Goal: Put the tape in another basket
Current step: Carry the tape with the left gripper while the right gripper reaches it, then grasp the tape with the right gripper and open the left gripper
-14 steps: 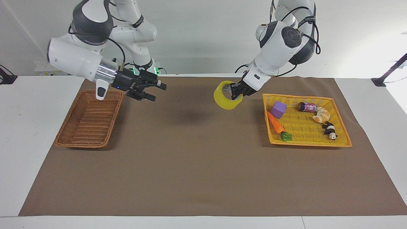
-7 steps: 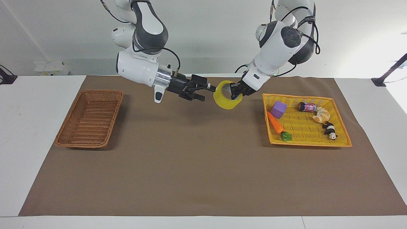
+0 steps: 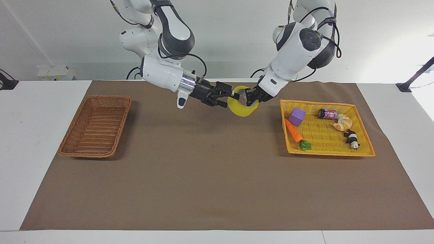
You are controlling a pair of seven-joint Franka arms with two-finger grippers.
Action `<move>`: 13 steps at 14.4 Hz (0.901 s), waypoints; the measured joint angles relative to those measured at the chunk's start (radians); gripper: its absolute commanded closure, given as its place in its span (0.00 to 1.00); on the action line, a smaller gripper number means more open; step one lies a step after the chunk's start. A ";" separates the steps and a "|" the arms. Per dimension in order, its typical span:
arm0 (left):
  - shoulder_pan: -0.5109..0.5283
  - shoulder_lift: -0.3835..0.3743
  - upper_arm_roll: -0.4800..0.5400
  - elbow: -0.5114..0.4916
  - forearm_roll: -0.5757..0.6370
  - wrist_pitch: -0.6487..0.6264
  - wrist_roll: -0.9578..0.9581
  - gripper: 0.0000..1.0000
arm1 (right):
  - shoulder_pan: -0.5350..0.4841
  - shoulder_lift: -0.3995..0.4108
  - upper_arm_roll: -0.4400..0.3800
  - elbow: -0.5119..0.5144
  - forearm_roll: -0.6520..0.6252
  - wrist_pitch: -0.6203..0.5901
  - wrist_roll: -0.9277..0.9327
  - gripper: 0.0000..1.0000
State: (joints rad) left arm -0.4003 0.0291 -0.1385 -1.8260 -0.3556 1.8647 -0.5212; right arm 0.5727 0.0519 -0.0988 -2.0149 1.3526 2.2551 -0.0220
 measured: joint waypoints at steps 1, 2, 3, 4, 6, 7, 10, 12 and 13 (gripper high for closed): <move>0.000 0.000 0.000 0.000 0.000 0.000 0.000 0.98 | 0.002 0.000 0.000 0.000 0.000 0.000 0.000 0.01; 0.000 0.000 0.000 0.000 0.000 0.000 0.000 0.98 | 0.004 0.000 0.000 0.000 0.000 0.000 0.000 0.02; 0.000 0.000 0.000 0.000 0.000 0.000 0.000 0.98 | 0.005 -0.001 0.000 0.000 0.000 0.000 0.000 0.04; 0.000 0.000 0.000 0.000 0.000 0.000 0.000 0.98 | 0.008 -0.001 0.000 0.000 0.000 0.000 0.000 0.08; 0.000 0.000 0.000 0.000 0.000 0.000 0.000 0.98 | 0.012 -0.001 0.000 0.000 0.000 0.000 -0.001 0.17; 0.000 0.000 0.000 0.000 0.000 0.000 0.000 0.98 | 0.012 -0.001 0.000 0.000 0.000 0.000 -0.002 0.24; 0.000 0.000 0.000 0.000 0.000 0.000 0.000 0.98 | 0.012 -0.001 0.000 0.000 0.000 0.000 -0.007 0.70; 0.000 0.000 0.000 0.000 -0.007 0.000 0.000 0.98 | 0.012 -0.002 -0.001 -0.002 0.001 -0.001 -0.020 0.93; 0.000 0.000 0.000 0.000 -0.007 0.000 0.000 0.97 | 0.012 -0.003 -0.001 -0.002 0.001 -0.002 -0.020 0.98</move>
State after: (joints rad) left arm -0.4002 0.0294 -0.1381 -1.8263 -0.3629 1.8645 -0.5215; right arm 0.5846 0.0492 -0.1002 -2.0172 1.3534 2.2536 -0.0422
